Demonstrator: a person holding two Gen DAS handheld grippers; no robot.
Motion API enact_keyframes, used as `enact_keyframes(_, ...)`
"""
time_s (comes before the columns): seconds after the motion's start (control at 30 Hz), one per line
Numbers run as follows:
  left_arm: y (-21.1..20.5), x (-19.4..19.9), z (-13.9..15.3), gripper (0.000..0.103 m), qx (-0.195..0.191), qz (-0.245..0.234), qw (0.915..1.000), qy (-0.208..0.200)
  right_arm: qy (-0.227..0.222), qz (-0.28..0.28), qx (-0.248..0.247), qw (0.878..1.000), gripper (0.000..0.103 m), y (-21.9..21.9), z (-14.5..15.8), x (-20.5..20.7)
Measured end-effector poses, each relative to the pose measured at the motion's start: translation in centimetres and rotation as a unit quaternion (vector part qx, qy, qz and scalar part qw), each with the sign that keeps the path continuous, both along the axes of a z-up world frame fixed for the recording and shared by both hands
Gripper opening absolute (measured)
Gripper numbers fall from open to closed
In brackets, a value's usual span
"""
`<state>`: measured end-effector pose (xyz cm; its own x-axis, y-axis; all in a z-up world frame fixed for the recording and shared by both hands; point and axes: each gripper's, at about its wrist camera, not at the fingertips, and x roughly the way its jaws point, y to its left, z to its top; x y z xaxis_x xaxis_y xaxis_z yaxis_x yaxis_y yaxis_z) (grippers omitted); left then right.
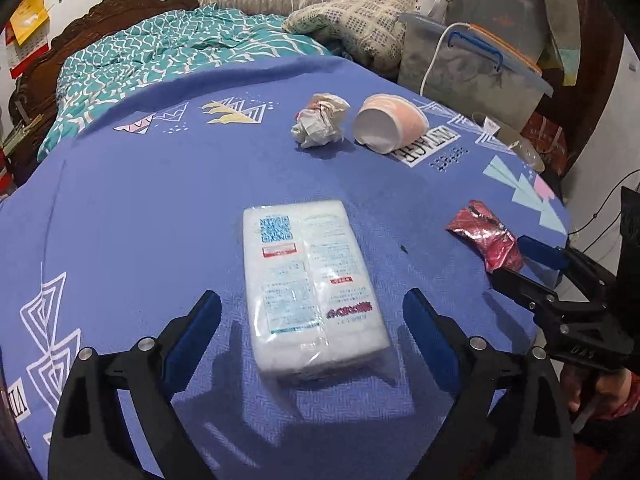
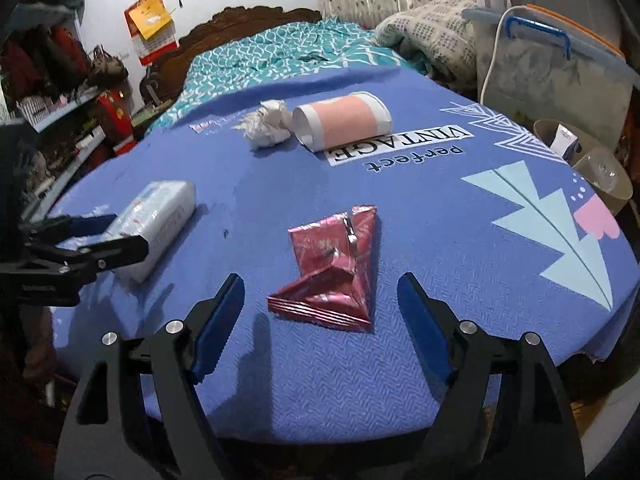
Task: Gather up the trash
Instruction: 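Lift the tissue pack with the left tool while the right tool lifts the red wrapper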
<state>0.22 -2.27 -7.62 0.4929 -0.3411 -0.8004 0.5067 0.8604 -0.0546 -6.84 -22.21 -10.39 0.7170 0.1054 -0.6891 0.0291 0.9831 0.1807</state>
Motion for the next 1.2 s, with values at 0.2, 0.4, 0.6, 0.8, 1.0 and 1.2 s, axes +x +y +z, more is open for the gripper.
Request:
enact_keyframes(0.2,-0.4,0.3,-1.2,0.085,0.017,0.009,0.9998,0.009,-0.008,-0.001,-0.038,0.999,0.079,0.6,-0.1,-0.5)
enact_keyframes(0.4,-0.3,0.6,-1.3,0.057,0.007,0.007,0.9998,0.016,-0.018,-0.002,-0.058,0.998,0.031,0.6,0.1,-0.8)
enact_keyframes(0.6,-2.6,1.3,0.4,0.057,-0.041,-0.044,0.9977,0.033,-0.043,-0.029,-0.041,0.998,0.026,-1.5,1.2,-1.1)
enact_keyframes(0.8,-7.9,2.2,2.1,0.057,-0.06,-0.107,0.992,0.032,-0.063,-0.072,-0.049,0.994,0.025,-4.9,2.1,-1.8)
enact_keyframes(1.0,-15.5,3.5,3.3,0.057,-0.062,-0.179,0.9813,0.036,-0.081,-0.123,-0.067,0.987,0.025,-10.0,3.0,-2.2)
enact_keyframes(1.2,-25.0,6.2,4.2,0.057,-0.074,-0.247,0.9642,0.061,-0.095,-0.184,-0.057,0.977,0.025,-17.9,4.0,-1.7)
